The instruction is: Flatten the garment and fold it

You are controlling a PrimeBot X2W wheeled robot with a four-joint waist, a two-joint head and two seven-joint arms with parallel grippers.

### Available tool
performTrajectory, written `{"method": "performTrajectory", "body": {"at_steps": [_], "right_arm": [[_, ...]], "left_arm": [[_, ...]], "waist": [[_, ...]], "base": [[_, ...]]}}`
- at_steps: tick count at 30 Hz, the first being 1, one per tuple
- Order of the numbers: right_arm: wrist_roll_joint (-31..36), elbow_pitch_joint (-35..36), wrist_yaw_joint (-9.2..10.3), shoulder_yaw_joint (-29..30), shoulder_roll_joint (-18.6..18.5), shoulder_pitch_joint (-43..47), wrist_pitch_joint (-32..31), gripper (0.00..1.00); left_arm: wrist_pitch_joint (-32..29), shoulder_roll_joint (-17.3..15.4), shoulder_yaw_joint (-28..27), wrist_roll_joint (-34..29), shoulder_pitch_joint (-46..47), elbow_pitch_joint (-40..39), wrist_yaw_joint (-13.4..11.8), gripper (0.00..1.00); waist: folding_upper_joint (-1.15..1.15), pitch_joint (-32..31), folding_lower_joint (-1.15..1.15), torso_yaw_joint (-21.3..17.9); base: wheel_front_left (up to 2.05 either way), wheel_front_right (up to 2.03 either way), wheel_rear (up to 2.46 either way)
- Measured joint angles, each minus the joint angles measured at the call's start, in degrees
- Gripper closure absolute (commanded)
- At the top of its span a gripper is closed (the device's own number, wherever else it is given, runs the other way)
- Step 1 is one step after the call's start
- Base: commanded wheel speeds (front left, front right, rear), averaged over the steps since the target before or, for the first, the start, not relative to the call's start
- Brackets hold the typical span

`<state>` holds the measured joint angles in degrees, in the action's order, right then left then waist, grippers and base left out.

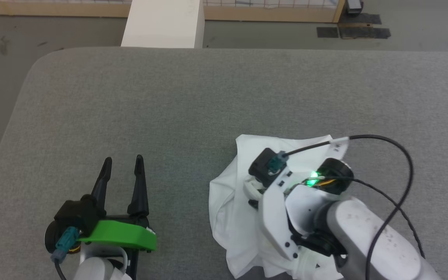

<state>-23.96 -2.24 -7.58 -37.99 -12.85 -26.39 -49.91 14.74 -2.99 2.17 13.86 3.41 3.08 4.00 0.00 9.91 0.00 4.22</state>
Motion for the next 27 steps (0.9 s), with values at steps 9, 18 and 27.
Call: {"method": "performTrajectory", "body": {"at_steps": [9,18,27], "right_arm": [[-5.0,-10.7,0.00,-7.3,1.2,-4.9,5.0,0.00],[-5.8,-6.4,0.00,-5.2,-1.2,-6.2,16.0,0.00],[0.0,0.5,0.00,8.7,-2.0,-1.7,31.8,0.00]], "left_arm": [[0.0,0.0,0.3,1.4,1.1,0.9,0.0,0.00],[0.0,0.0,-1.3,1.4,1.1,1.5,0.2,0.00],[0.0,0.0,-2.5,1.3,0.9,1.9,0.6,0.00]], "waist": [[0.00,1.8,0.00,2.3],[0.00,0.6,0.00,0.8],[0.00,-1.5,0.00,-2.4]], "base": [[0.00,0.00,0.00],[0.00,0.00,0.00],[0.00,0.00,0.00]]}}
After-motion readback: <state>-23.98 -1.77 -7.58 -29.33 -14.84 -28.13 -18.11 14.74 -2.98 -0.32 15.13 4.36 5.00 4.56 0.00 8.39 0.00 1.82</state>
